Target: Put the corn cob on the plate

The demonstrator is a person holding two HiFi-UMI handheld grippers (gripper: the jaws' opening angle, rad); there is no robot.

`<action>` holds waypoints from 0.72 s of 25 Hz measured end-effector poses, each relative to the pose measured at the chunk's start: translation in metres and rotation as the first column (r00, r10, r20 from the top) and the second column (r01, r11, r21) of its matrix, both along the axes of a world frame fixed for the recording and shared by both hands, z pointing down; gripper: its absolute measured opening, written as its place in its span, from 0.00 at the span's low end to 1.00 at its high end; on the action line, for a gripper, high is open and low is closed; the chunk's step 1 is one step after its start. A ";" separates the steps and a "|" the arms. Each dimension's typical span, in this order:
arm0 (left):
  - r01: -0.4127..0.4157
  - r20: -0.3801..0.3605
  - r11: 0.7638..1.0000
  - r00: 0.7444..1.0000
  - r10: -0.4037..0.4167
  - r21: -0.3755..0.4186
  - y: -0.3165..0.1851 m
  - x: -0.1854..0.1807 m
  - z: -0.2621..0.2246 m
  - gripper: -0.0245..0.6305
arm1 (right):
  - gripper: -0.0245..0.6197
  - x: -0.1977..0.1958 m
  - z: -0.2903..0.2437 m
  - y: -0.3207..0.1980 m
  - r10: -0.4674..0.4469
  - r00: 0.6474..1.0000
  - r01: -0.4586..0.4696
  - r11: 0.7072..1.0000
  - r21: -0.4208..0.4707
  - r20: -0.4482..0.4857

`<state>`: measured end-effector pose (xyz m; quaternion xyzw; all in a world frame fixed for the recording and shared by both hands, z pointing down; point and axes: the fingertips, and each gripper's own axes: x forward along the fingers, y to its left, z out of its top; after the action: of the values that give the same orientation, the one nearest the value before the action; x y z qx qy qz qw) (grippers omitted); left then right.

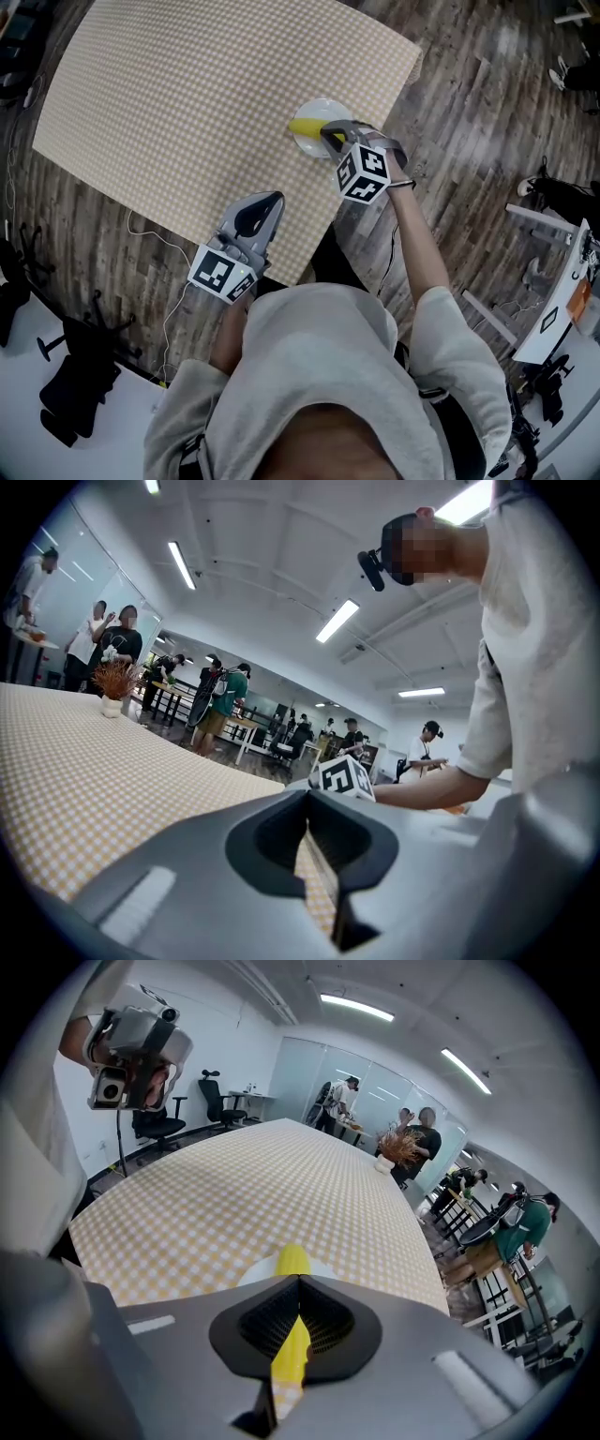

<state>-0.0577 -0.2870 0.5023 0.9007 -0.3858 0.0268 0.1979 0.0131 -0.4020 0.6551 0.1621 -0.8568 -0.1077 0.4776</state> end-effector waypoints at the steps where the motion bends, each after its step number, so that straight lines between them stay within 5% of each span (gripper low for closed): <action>1: 0.001 0.003 1.000 1.000 -0.001 0.012 0.002 0.002 -0.005 0.05 | 0.04 0.002 -0.004 0.004 0.001 1.000 -0.001 1.000 0.007 0.005; 6: 0.008 0.023 0.997 1.000 -0.010 0.078 0.014 0.016 -0.033 0.05 | 0.04 0.014 -0.036 0.019 0.037 0.995 -0.040 0.999 0.026 0.092; 10: 0.012 0.056 0.991 0.998 -0.019 0.130 0.028 0.030 -0.052 0.05 | 0.04 0.023 -0.073 0.028 0.102 0.963 -0.108 0.994 0.013 0.251; 13: 0.022 0.076 0.987 0.997 -0.035 0.158 0.039 0.031 -0.063 0.05 | 0.04 0.025 -0.104 0.041 0.181 0.890 -0.173 0.983 -0.058 0.418; 18: -0.008 0.094 0.972 0.995 -0.014 0.234 0.039 0.028 -0.087 0.05 | 0.04 0.032 -0.147 0.053 0.312 0.717 -0.245 0.950 -0.193 0.623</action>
<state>-0.0294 -0.2482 0.4156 0.9148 -0.3967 0.0236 0.0718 0.0455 -0.3494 0.5080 0.2931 -0.9382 0.0695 0.1706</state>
